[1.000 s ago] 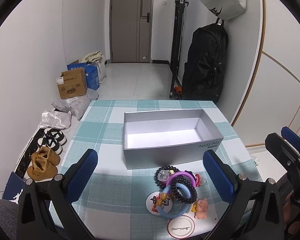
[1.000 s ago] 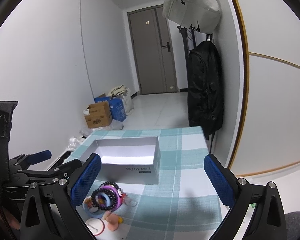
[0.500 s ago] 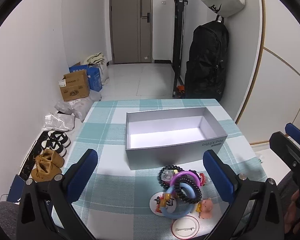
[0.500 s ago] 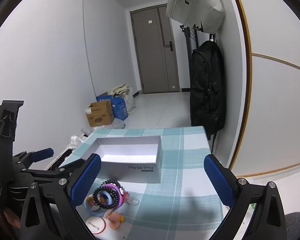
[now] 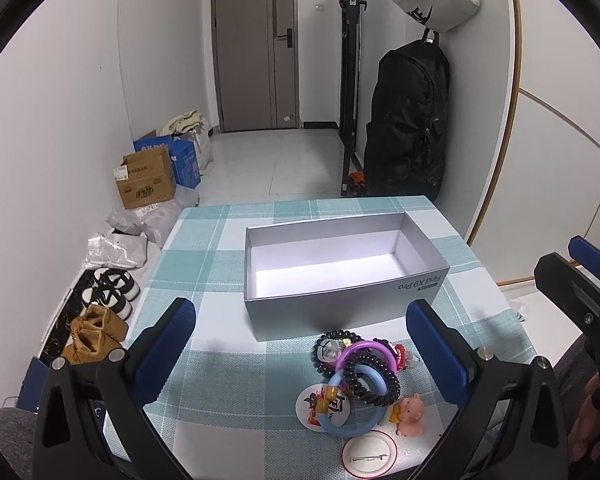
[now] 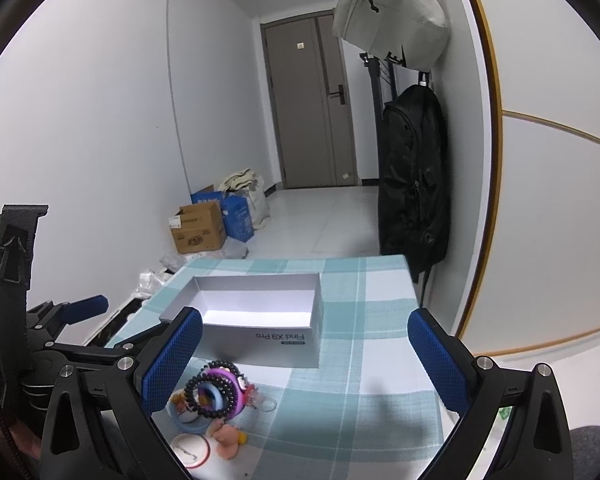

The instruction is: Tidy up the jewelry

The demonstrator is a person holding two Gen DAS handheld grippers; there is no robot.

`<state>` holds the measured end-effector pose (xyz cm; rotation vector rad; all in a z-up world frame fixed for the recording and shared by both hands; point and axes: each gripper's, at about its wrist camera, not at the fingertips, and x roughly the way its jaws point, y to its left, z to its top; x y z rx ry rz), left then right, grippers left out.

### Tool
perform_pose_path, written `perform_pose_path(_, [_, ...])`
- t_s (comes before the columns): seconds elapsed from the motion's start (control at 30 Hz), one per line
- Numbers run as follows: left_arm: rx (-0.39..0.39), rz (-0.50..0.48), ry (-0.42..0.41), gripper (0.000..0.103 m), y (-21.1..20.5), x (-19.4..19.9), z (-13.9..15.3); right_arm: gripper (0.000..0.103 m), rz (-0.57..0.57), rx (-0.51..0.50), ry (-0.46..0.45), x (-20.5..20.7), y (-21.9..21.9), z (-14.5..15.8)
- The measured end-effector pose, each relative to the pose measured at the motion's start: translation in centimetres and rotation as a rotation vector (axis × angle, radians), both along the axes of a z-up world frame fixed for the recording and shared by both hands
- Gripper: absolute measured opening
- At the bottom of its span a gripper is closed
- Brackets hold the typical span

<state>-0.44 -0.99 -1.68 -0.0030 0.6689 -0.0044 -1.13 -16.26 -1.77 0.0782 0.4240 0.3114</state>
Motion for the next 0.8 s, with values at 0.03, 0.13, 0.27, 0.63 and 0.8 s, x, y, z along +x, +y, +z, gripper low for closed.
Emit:
perform_pose_path(0.03, [-0.005, 0.002, 0.003, 0.102, 0.1, 0.0, 0.0, 0.103, 0.000, 0.001, 0.001, 0.0, 0.0, 0.0])
perform_pose_path(0.13, [-0.007, 0.009, 0.002, 0.102, 0.3, 0.0, 0.1, 0.103, 0.004, 0.003, 0.005, 0.1, 0.0, 0.0])
perform_pose_path(0.27, [-0.010, -0.010, -0.002, 0.102, 0.0, -0.2, 0.1, 0.103, 0.012, 0.006, 0.009, 0.1, 0.1, 0.0])
perform_pose_path(0.63, [-0.041, -0.083, 0.094, 0.102, -0.2, 0.1, -1.4, 0.103, -0.008, 0.034, 0.048, 0.5, -0.4, -0.1])
perform_pose_path(0.8, [-0.063, -0.180, 0.187, 0.102, -0.7, -0.7, -2.5, 0.103, -0.009, 0.053, 0.072, 0.8, -0.7, -0.2])
